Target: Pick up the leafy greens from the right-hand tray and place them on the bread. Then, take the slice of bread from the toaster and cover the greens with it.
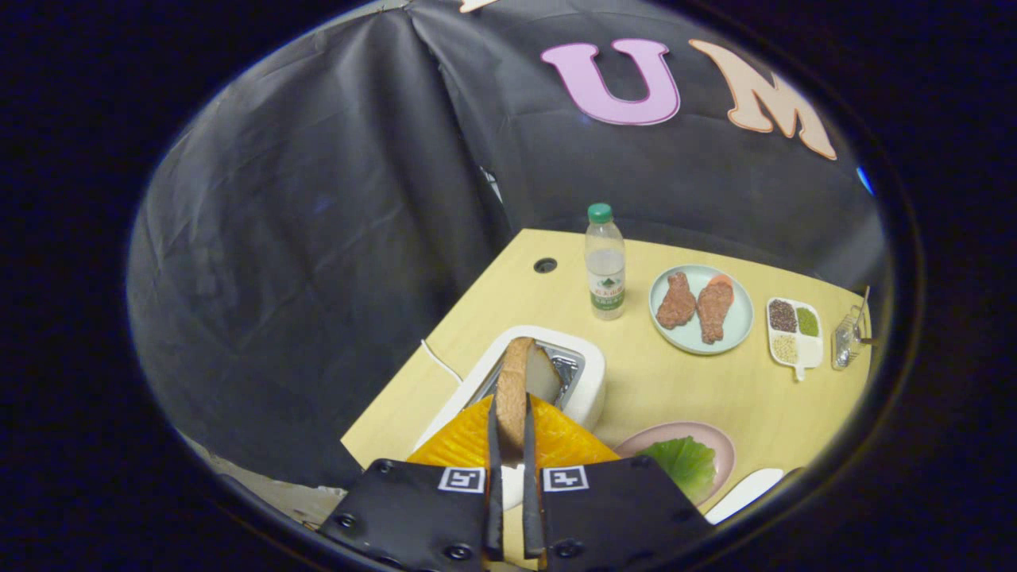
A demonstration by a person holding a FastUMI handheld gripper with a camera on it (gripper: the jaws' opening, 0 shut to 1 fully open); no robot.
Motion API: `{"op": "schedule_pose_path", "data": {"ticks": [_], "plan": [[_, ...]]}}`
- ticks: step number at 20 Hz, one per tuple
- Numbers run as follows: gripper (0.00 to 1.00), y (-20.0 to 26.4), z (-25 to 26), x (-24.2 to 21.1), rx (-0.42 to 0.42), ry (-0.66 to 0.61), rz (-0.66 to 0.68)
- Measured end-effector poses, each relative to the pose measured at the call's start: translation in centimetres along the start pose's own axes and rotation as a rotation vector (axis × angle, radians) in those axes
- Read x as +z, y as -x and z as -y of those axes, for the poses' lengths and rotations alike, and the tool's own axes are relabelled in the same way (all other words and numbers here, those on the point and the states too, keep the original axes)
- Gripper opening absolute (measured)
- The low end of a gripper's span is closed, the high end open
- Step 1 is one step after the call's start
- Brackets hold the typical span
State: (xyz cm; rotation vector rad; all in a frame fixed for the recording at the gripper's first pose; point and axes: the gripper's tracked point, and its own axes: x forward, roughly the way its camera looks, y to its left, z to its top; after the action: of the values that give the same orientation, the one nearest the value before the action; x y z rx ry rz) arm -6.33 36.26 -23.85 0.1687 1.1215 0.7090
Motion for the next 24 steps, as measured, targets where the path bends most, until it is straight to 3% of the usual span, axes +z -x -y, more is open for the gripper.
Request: {"op": "schedule_pose_path", "data": {"ticks": [4, 11, 24], "plan": [[0.12, 3.0, 0.9, 1.4, 0.032, -0.058, 0.072], [0.12, 5.8, 5.3, -0.3, -0.006, -0.093, 0.088], [0.12, 3.2, 13.8, -9.3, -0.045, -0.299, 0.003]]}}
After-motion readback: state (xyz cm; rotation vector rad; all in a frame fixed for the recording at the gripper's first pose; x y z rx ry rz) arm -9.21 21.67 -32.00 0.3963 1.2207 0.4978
